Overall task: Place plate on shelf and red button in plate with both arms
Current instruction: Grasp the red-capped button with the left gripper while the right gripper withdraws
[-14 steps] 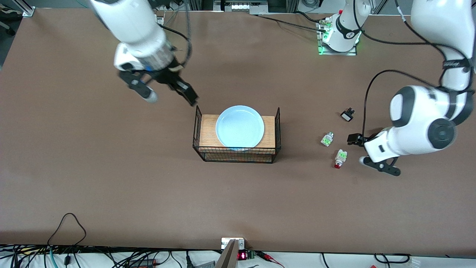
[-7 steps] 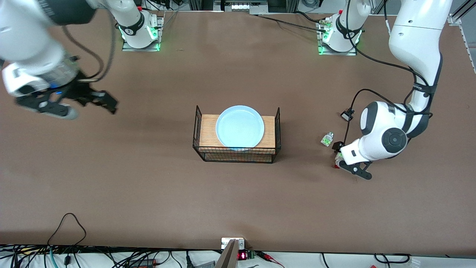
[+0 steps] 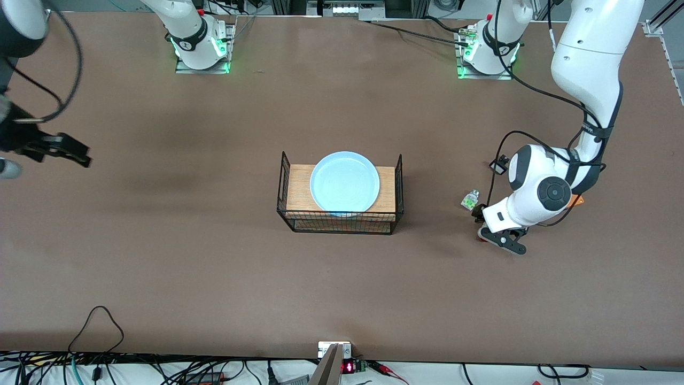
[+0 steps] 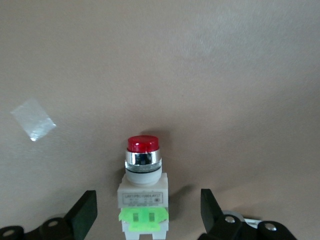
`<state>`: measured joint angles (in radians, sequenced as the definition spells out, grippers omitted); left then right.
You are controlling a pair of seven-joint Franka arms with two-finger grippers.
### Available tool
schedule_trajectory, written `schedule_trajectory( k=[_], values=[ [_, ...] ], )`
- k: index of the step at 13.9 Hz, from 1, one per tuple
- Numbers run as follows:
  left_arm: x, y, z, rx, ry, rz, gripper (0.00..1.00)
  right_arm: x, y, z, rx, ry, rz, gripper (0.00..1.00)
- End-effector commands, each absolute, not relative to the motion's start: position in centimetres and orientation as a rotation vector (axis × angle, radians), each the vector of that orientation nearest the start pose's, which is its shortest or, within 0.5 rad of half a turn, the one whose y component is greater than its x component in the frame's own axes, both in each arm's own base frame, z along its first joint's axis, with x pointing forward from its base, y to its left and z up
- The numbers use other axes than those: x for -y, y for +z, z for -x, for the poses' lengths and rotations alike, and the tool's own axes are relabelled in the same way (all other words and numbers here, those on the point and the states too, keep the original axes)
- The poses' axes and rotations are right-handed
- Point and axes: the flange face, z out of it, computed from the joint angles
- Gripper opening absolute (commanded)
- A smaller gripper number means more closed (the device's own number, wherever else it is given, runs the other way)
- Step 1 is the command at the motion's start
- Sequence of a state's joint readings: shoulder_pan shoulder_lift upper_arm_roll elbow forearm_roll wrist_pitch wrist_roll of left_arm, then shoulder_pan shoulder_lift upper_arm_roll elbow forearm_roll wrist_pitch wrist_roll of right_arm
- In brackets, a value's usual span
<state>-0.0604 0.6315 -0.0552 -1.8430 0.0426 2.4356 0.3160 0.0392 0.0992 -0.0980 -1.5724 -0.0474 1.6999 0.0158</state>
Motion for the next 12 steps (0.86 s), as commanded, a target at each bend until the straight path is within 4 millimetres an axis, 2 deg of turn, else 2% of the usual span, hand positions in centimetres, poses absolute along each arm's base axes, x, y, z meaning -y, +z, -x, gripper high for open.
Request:
schedule_trajectory(
  k=[1,2,4,5,6,8,10,12],
  values=[
    [6.6,17.4,-63.4,-0.748,0.058,3.041,0.54,4.3,58.8,-57.6,-0.079,0.049,3.189,1.0],
    [6.5,17.6,-63.4,-0.748,0.06,3.04,0.35,4.1,59.4,-57.0,-0.077,0.032,3.186,1.0],
    [6.3,18.6,-63.8,-0.74,0.049,3.038,0.15,3.8,59.1,-55.7,-0.062,-0.036,3.18,1.0],
    [6.4,19.3,-63.9,-0.755,0.049,3.034,0.09,3.5,58.7,-54.6,-0.051,-0.078,3.177,1.0],
    [6.5,20.5,-64.1,-0.754,0.028,3.032,0.09,3.6,58.6,-54.2,-0.049,-0.066,3.176,1.0],
    [7.0,25.9,-64.9,-0.756,-0.025,3.021,0.09,3.6,58.7,-54.2,-0.054,0.002,3.175,1.0],
    [7.7,32.5,-66.6,-0.761,-0.03,3.014,0.09,3.5,58.8,-54.1,-0.055,0.022,3.175,1.0],
    [11.0,37.7,-66.7,-0.802,-0.013,3.014,0.09,3.5,59.0,-54.2,-0.054,0.015,3.177,1.0]
  ],
)
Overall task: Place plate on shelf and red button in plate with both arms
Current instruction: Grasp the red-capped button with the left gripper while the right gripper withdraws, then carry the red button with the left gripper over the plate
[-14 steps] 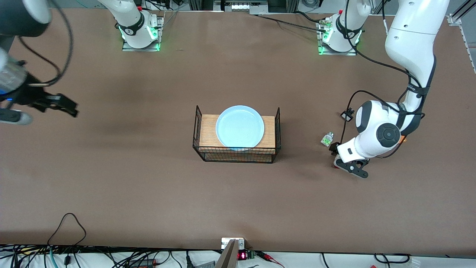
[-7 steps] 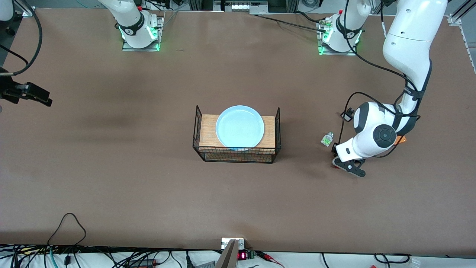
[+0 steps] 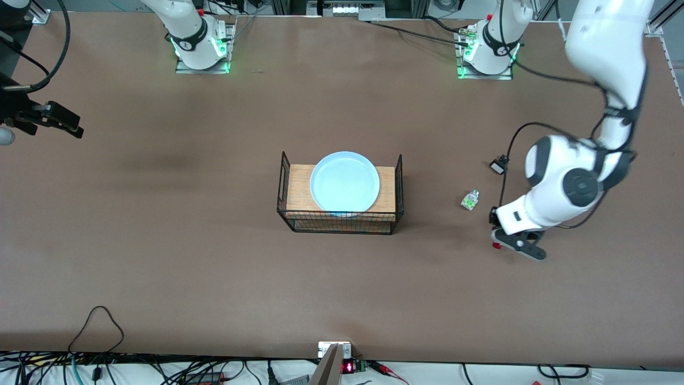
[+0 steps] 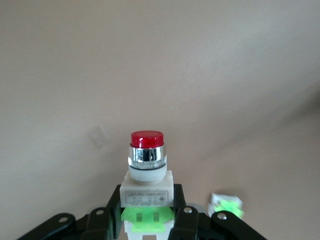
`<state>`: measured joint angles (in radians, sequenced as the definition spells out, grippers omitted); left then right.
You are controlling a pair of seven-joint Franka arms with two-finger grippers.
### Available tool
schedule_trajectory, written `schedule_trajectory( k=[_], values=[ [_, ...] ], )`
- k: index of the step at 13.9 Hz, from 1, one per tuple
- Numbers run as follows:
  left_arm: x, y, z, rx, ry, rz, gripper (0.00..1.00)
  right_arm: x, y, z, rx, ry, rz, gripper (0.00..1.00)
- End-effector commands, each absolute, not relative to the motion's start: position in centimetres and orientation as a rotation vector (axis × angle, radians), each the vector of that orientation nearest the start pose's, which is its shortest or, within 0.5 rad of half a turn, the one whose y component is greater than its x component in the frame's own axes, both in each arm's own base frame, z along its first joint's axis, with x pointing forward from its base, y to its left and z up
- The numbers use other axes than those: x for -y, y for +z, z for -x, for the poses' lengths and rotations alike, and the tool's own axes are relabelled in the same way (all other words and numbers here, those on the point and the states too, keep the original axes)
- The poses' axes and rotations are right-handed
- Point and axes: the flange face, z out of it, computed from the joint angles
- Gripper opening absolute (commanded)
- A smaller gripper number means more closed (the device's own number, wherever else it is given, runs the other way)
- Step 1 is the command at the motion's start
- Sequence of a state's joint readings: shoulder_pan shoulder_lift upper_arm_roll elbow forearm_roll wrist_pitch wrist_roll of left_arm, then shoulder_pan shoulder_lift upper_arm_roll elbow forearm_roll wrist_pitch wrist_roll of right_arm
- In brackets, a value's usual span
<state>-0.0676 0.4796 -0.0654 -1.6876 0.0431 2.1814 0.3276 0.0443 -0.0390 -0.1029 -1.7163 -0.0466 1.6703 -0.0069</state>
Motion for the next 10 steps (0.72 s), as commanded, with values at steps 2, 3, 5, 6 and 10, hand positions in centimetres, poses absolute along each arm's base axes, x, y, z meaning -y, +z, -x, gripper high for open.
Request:
schedule_trajectory(
  k=[2,3,5,6,10],
  values=[
    [14.3,42.5,-65.6,-0.741,0.054,3.057,0.09,3.5,59.6,-54.4,-0.048,-0.005,3.178,1.0],
    [16.3,44.5,-64.6,-0.685,0.098,3.077,0.09,3.5,59.6,-54.4,-0.048,-0.007,3.178,1.0],
    [21.5,48.9,-62.2,-0.595,0.124,3.116,0.09,3.6,59.7,-54.5,-0.05,-0.01,3.178,1.0],
    [24.5,50.1,-60.9,-0.533,0.144,3.156,0.09,3.5,59.6,-54.5,-0.045,-0.007,3.178,1.0],
    [36.8,50.3,-56.0,-0.239,0.22,3.291,0.09,2.3,59.4,-54.7,-0.018,-0.001,3.179,1.0]
  ],
)
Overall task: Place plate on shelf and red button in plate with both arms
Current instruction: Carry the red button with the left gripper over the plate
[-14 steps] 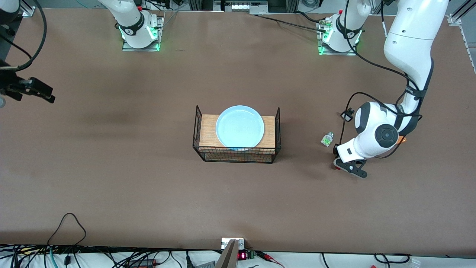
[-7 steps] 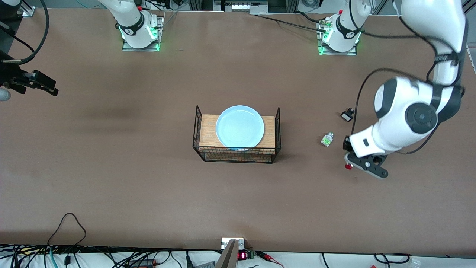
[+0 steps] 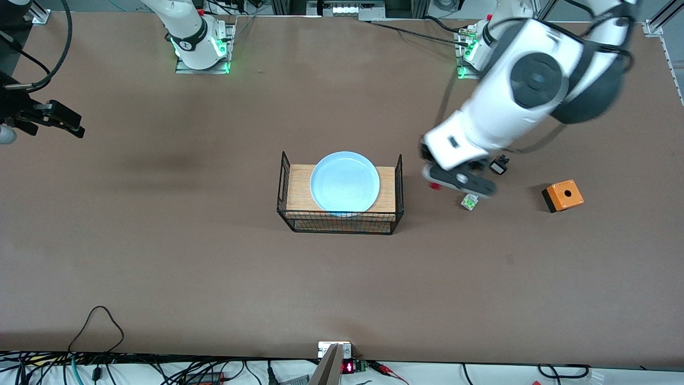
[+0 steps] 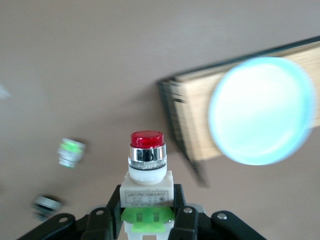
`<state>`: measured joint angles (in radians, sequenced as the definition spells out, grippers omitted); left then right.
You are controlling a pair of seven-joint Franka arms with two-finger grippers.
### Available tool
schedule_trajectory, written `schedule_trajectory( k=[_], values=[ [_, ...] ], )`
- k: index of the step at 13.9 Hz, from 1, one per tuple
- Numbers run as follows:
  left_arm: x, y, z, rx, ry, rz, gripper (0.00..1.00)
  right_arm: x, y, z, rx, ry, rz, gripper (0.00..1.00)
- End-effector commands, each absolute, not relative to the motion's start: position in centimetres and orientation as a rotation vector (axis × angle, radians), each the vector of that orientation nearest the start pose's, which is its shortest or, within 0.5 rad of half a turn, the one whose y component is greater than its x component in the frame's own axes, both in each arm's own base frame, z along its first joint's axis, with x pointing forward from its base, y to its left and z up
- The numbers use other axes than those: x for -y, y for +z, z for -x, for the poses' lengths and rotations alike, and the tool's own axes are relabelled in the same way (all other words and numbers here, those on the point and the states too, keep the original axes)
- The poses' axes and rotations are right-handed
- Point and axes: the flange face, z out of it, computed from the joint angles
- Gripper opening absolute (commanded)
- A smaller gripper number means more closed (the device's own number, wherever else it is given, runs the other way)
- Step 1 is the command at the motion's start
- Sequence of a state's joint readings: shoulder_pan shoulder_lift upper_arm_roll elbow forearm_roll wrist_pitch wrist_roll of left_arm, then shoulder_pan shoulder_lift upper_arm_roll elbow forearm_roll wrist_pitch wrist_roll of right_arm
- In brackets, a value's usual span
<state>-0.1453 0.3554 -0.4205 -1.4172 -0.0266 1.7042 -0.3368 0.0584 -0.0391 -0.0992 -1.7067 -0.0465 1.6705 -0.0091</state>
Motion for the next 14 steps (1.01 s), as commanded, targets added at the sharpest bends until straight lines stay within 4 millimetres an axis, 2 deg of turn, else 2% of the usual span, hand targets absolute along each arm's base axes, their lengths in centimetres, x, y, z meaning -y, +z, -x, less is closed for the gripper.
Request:
schedule_trajectory(
  k=[1,4,6,9,11,12,14],
  values=[
    [39.5,49.8,-55.3,-0.211,0.224,3.302,0.09,2.1,59.4,-54.7,-0.014,-0.001,3.179,1.0],
    [45.7,46.0,-54.7,-0.133,0.223,3.36,0.09,2.1,59.4,-54.7,-0.014,-0.001,3.179,1.0],
    [48.0,43.3,-55.0,-0.064,0.169,3.405,0.09,2.0,59.3,-54.7,-0.006,0.002,3.18,1.0],
    [48.6,39.3,-56.9,-0.029,0.073,3.436,0.1,2.0,59.4,-54.7,0.004,0.0,3.18,1.0],
    [48.9,36.5,-57.3,-0.062,0.043,3.415,0.1,2.0,59.4,-54.7,-0.004,-0.001,3.18,1.0],
    [49.8,36.0,-56.5,-0.097,0.037,3.401,0.1,2.0,59.5,-54.7,-0.004,-0.003,3.18,1.0],
    [49.7,36.0,-56.6,-0.093,0.03,3.396,0.1,2.2,59.5,-54.7,-0.006,-0.005,3.179,1.0]
  ],
)
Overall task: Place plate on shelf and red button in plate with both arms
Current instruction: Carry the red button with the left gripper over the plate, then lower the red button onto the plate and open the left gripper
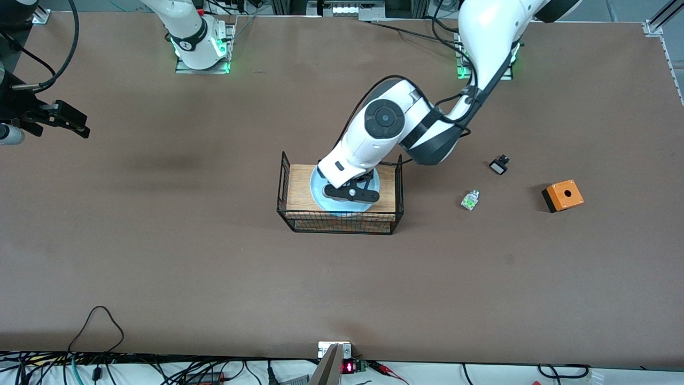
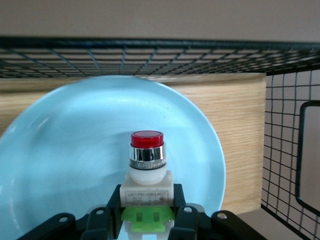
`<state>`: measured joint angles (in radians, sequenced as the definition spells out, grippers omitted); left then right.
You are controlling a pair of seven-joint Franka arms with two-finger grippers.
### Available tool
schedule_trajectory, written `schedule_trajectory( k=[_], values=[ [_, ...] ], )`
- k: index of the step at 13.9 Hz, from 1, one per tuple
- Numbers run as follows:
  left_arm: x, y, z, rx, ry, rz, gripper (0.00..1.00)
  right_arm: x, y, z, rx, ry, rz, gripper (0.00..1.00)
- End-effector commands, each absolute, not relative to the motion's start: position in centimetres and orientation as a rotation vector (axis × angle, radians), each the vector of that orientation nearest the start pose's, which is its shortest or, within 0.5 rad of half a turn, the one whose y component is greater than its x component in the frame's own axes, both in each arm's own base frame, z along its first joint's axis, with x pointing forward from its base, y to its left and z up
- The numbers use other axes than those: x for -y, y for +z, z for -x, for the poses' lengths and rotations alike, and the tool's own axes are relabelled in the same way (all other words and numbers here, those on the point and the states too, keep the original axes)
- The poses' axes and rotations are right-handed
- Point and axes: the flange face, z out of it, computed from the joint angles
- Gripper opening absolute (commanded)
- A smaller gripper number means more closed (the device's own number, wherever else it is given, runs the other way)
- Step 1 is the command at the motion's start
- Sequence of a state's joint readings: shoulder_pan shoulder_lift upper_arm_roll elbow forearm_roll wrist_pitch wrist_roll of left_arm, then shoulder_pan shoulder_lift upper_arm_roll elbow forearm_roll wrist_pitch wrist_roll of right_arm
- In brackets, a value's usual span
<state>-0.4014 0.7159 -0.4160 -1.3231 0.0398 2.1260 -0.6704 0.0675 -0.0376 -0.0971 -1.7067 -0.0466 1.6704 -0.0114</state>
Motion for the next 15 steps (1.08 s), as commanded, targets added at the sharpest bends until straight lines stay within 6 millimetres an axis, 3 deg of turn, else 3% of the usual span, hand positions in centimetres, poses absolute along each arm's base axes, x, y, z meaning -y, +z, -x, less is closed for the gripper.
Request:
schedule_trajectory(
  k=[1,2,3,6,8,12,14,15],
  values=[
    [49.6,35.8,-56.5,-0.093,0.038,3.389,0.19,2.2,59.5,-54.7,-0.006,-0.005,3.18,1.0],
    [49.5,35.5,-56.5,-0.092,0.048,3.384,0.66,2.2,59.6,-54.7,-0.006,-0.008,3.18,1.0],
    [49.4,35.7,-56.5,-0.101,0.046,3.383,1.0,2.2,59.6,-54.7,-0.004,-0.008,3.18,1.0],
    [48.4,38.5,-57.0,-0.084,0.012,3.383,1.0,2.2,59.7,-54.6,-0.004,-0.01,3.18,1.0],
    [47.1,42.3,-56.2,-0.093,0.036,3.338,1.0,2.2,59.8,-54.6,-0.004,-0.01,3.18,1.0],
    [40.6,48.3,-55.7,-0.018,0.188,3.184,1.0,2.2,59.7,-54.6,-0.006,-0.01,3.179,1.0],
    [38.4,51.3,-55.1,0.009,0.194,3.154,1.0,2.2,59.8,-54.6,-0.007,-0.013,3.179,1.0],
    [36.0,52.3,-55.9,0.067,0.202,3.143,1.0,2.2,59.7,-54.6,-0.006,-0.01,3.18,1.0]
  ],
)
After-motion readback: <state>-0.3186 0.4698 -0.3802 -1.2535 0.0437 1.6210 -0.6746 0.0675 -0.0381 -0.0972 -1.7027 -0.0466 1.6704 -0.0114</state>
